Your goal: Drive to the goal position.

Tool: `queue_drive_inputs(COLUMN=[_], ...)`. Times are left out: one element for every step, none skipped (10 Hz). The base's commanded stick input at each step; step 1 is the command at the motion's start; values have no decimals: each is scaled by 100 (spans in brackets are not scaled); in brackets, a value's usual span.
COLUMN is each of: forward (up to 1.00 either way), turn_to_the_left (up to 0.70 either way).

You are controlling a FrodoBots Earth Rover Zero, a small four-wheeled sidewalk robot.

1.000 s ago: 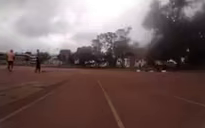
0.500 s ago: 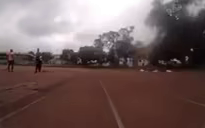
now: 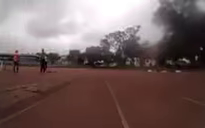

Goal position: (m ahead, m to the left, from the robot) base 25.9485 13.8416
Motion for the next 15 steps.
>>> queue_drive_inputs(forward=[70,70,70,70,70,70,70,70,70,70,70,70,70,70,70], turn_to_the_left=[2,0,0,0,0,0,0,0,0,4,2,0,3,9,3])
